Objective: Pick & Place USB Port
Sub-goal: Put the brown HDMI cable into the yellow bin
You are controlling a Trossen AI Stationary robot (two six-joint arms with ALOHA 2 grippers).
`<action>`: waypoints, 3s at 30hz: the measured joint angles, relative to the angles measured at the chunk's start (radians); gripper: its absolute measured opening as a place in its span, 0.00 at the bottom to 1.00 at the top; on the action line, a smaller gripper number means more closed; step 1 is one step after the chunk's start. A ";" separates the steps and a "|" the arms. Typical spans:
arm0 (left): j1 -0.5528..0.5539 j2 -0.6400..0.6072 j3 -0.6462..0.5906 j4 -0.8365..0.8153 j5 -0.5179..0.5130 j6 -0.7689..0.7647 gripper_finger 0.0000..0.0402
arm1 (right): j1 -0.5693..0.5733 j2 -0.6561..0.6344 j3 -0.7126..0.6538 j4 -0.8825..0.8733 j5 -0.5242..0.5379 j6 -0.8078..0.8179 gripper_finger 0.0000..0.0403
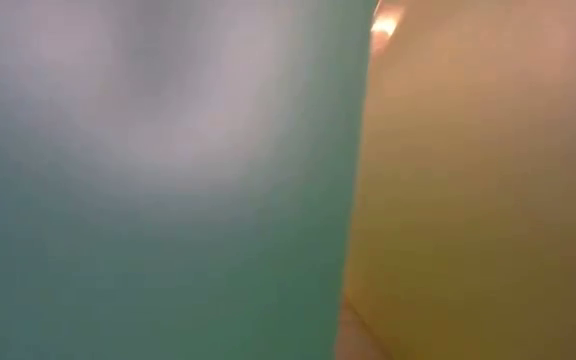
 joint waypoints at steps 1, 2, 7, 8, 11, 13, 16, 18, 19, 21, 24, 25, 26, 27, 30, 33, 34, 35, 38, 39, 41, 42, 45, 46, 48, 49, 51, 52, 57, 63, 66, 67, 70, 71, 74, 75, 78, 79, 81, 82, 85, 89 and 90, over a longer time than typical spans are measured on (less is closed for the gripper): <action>0.033 0.000 -0.009 0.006 0.003 0.027 0.53 | -0.013 -0.002 -0.023 0.027 -0.016 -0.005 0.37; 0.060 0.000 -0.021 0.013 0.002 0.055 0.53 | -0.025 -0.002 -0.047 0.055 -0.037 -0.018 0.37; 0.159 0.000 -0.110 0.083 0.009 0.183 0.53 | -0.075 0.001 -0.129 0.181 -0.103 -0.069 0.37; 0.171 0.000 -0.138 0.116 0.020 0.202 0.53 | -0.083 -0.001 -0.138 0.209 -0.118 -0.082 0.37; 0.193 0.000 -0.232 0.220 0.068 0.237 0.53 | -0.103 0.000 -0.158 0.263 -0.162 -0.119 0.37; 0.202 0.000 -0.304 0.299 0.110 0.248 0.53 | -0.111 0.001 -0.161 0.288 -0.174 -0.136 0.37; 0.217 0.000 -0.401 0.410 0.142 0.246 0.53 | -0.114 -0.002 -0.160 0.318 -0.173 -0.156 0.37; 0.228 0.000 -0.444 0.442 0.136 0.239 0.53 | -0.114 0.000 -0.160 0.331 -0.177 -0.161 0.37; 0.234 0.000 -0.455 0.448 0.123 0.239 0.53 | -0.113 0.000 -0.160 0.339 -0.186 -0.163 0.37; 0.244 0.000 -0.463 0.455 0.099 0.239 0.53 | -0.113 0.000 -0.160 0.364 -0.206 -0.165 0.37; 0.260 0.000 -0.463 0.486 0.098 0.258 0.53 | -0.113 0.000 -0.160 0.386 -0.222 -0.165 0.37; 0.265 0.000 -0.463 0.499 0.099 0.259 0.53 | -0.113 0.000 -0.160 0.393 -0.222 -0.165 0.37; 0.269 0.000 -0.463 0.510 0.099 0.257 0.53 | -0.113 0.000 -0.160 0.401 -0.222 -0.165 0.37; 0.274 0.000 -0.463 0.521 0.100 0.254 0.53 | -0.113 0.000 -0.160 0.409 -0.222 -0.165 0.37; 0.291 0.000 -0.463 0.554 0.100 0.249 0.53 | -0.106 0.000 -0.160 0.426 -0.223 -0.165 0.37; 0.312 0.000 -0.463 0.573 0.101 0.247 0.53 | -0.095 0.000 -0.160 0.431 -0.222 -0.165 0.37; 0.319 0.000 -0.463 0.581 0.101 0.248 0.53 | -0.090 0.000 -0.160 0.432 -0.222 -0.165 0.37; 0.326 0.000 -0.463 0.588 0.101 0.251 0.53 | -0.086 0.000 -0.160 0.432 -0.222 -0.165 0.37; 0.351 0.000 -0.463 0.619 0.128 0.253 0.53 | -0.077 0.000 -0.160 0.432 -0.220 -0.158 0.37; 0.357 0.004 -0.463 0.629 0.138 0.254 0.53 | -0.077 0.000 -0.160 0.432 -0.220 -0.158 0.37; 0.364 0.017 -0.463 0.644 0.154 0.253 0.53 | -0.078 0.000 -0.160 0.433 -0.220 -0.154 0.37; 0.367 0.027 -0.463 0.646 0.157 0.253 0.53 | -0.078 0.000 -0.160 0.433 -0.220 -0.154 0.37; 0.370 0.064 -0.463 0.645 0.158 0.258 0.53 | -0.078 0.000 -0.160 0.440 -0.221 -0.154 0.37; 0.370 0.081 -0.463 0.645 0.154 0.264 0.53 | -0.078 0.000 -0.159 0.440 -0.221 -0.154 0.37; 0.370 0.113 -0.463 0.648 0.149 0.281 0.53 | -0.078 0.000 -0.159 0.440 -0.221 -0.149 0.37; 0.370 0.129 -0.463 0.648 0.145 0.285 0.53 | -0.078 0.000 -0.159 0.440 -0.221 -0.146 0.37; 0.370 0.167 -0.463 0.650 0.130 0.294 0.53 | -0.075 0.000 -0.159 0.440 -0.222 -0.146 0.37; 0.370 0.182 -0.458 0.657 0.123 0.299 0.53 | -0.073 0.000 -0.159 0.440 -0.222 -0.146 0.37; 0.367 0.257 -0.451 0.662 0.116 0.302 0.52 | -0.073 0.000 -0.159 0.440 -0.225 -0.131 0.37; 0.351 0.262 -0.450 0.666 0.172 0.306 0.15 | -0.073 0.000 -0.159 0.448 -0.227 -0.121 0.37; 0.341 0.229 -0.460 0.657 0.190 0.325 0.08 | -0.073 0.000 -0.159 0.452 -0.229 -0.131 0.37; 0.341 0.217 -0.463 0.650 0.198 0.317 0.08 | -0.073 0.000 -0.159 0.453 -0.229 -0.133 0.37; 0.340 0.160 -0.466 0.632 0.257 0.304 0.08 | -0.073 0.000 -0.159 0.452 -0.227 -0.137 0.37; 0.334 0.133 -0.470 0.616 0.289 0.300 0.08 | -0.073 0.000 -0.159 0.450 -0.224 -0.135 0.37; 0.317 0.034 -0.470 0.564 0.353 0.289 0.08 | -0.073 0.000 -0.159 0.447 -0.224 -0.133 0.37; 0.314 -0.006 -0.470 0.550 0.353 0.282 0.08 | -0.073 0.000 -0.159 0.446 -0.224 -0.132 0.37; 0.295 -0.126 -0.467 0.506 0.339 0.257 0.08 | -0.073 0.000 -0.159 0.446 -0.223 -0.132 0.37; 0.287 -0.167 -0.466 0.490 0.348 0.243 0.08 | -0.073 0.000 -0.159 0.446 -0.223 -0.132 0.37; 0.270 -0.251 -0.466 0.453 0.370 0.225 0.08 | -0.073 0.000 -0.159 0.444 -0.222 -0.132 0.37; 0.262 -0.291 -0.467 0.438 0.386 0.221 0.08 | -0.073 0.000 -0.159 0.440 -0.222 -0.132 0.37; 0.224 -0.398 -0.465 0.469 0.460 0.179 0.08 | -0.073 0.000 -0.159 0.427 -0.223 -0.131 0.37; 0.107 -0.483 -0.465 0.535 0.554 0.110 0.08 | -0.073 0.000 -0.159 0.392 -0.223 -0.131 0.37; 0.066 -0.491 -0.465 0.571 0.566 0.090 0.08 | -0.073 0.000 -0.159 0.381 -0.222 -0.125 0.37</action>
